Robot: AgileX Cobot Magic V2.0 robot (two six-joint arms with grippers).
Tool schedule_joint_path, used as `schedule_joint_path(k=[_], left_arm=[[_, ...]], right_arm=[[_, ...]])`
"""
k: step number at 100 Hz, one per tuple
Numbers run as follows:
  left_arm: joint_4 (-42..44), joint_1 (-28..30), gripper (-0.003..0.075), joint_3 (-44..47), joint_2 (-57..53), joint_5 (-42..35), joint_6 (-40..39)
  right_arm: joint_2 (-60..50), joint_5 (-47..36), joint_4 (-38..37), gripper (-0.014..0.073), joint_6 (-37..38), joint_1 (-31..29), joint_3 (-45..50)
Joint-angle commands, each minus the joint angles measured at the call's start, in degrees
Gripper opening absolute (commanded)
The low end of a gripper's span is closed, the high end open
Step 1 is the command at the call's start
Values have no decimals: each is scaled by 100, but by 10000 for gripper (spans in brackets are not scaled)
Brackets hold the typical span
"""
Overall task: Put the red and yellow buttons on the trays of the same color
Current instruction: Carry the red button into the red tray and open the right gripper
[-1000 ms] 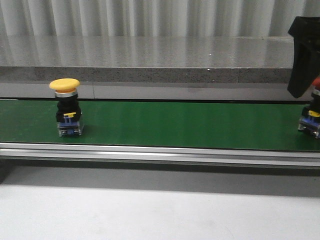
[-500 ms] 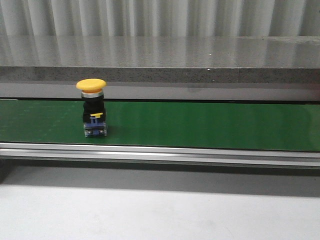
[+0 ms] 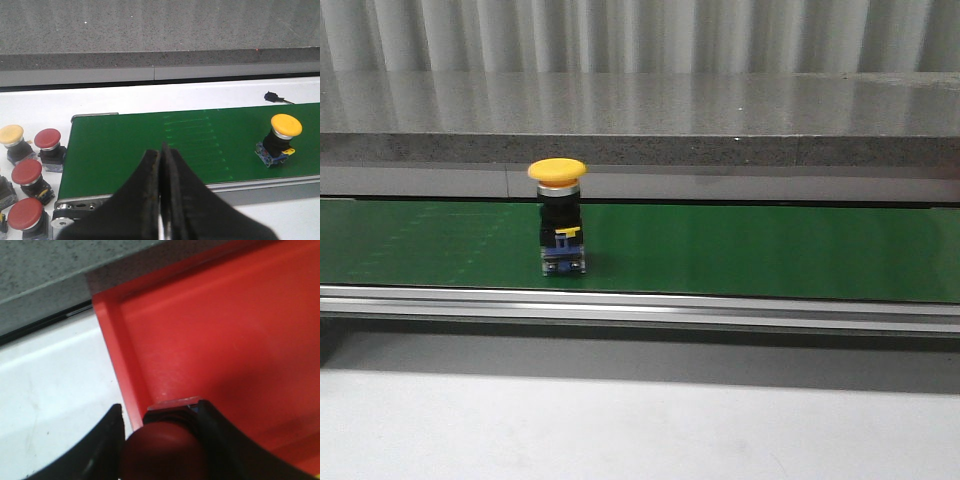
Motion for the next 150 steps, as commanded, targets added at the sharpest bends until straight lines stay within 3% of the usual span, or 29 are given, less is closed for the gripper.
schedule_joint_path(k=[1, 36, 43, 56, 61, 81, 105, 130, 150], left_arm=[[-65, -52, -20, -140, 39, -416, 11], [-65, -52, -20, -140, 39, -416, 11], [-65, -52, -20, -140, 39, -416, 11], [-65, -52, -20, -140, 39, -416, 11], [-65, -52, -20, -140, 39, -416, 11], [-65, -52, -20, -140, 39, -416, 11], [-65, -52, -20, -140, 39, -416, 11], [-65, -52, -20, -140, 39, -416, 11], [-65, -52, -20, -140, 39, -425, 11]], right_arm=[[92, -313, 27, 164, 30, -82, -449], [1139, -972, 253, 174, 34, -88, -622], [1201, -998, 336, 251, 34, -88, -622], [1207, -1042, 355, 517, 34, -88, -622], [1157, -1037, 355, 550, 34, -88, -622], [622, -897, 355, 495, 34, -62, -392], [-581, -804, 348, 488, 24, 227, 618], [-2073, -572, 465, 491, 35, 894, 1747], [-2952, 388, 500, 495, 9, 1558, 2123]])
